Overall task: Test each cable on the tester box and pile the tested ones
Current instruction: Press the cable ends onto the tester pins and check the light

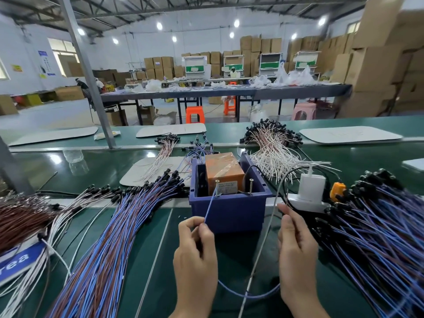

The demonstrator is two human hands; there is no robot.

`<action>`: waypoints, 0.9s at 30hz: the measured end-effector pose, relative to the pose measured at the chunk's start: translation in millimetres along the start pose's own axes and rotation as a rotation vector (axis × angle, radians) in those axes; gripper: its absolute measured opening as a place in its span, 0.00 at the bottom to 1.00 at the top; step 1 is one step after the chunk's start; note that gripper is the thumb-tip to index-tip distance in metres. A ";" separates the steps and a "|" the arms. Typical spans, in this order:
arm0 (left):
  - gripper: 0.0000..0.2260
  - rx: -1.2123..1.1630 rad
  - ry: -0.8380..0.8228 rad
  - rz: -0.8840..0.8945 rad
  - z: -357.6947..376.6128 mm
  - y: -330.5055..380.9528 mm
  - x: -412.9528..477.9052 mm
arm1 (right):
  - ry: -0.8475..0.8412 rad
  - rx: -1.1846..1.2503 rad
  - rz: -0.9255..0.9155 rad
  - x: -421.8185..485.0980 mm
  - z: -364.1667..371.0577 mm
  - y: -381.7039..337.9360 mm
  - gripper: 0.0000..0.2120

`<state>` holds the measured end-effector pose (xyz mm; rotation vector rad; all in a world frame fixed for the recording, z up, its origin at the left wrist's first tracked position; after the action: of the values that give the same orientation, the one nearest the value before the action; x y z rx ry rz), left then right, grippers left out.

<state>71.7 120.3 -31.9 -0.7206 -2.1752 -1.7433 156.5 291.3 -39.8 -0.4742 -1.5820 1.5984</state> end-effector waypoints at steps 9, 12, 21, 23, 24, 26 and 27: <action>0.06 -0.033 0.055 -0.223 -5.6 -10.4 3.2 | -0.045 -0.070 -0.028 -1.8 11.2 0.2 0.05; 0.05 -0.031 0.069 -0.225 -4.9 -10.4 3.9 | -0.053 -0.169 -0.089 -5.7 15.1 -3.3 0.05; 0.07 0.086 0.039 -0.054 -0.5 -10.9 9.2 | 0.033 -0.250 -0.193 0.3 21.3 -5.2 0.03; 0.06 0.094 0.035 -0.036 -0.6 -11.5 10.0 | 0.038 -0.270 -0.215 2.2 24.7 -7.5 0.04; 0.06 0.087 0.035 -0.039 -1.1 -12.1 10.7 | 0.040 -0.274 -0.217 3.0 25.8 -9.1 0.05; 0.05 0.068 0.036 -0.049 -1.5 -13.2 12.0 | 0.038 -0.273 -0.214 3.4 26.0 -8.9 0.05; 0.06 0.062 0.035 -0.052 -1.1 -13.4 12.4 | 0.032 -0.274 -0.212 3.3 25.6 -8.1 0.04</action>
<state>54.1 119.7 -36.7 -0.6194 -2.2335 -1.6916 137.6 276.3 -27.6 -0.4574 -1.7726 1.2172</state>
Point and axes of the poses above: each hand's wrist, its own x-axis towards the middle knuckle, its own z-axis out of the palm, y = z × x, the point moved 4 cm from there along x, towards the middle knuckle, and after that the axes turned 7 degrees about -y, right-handed, at the moved point
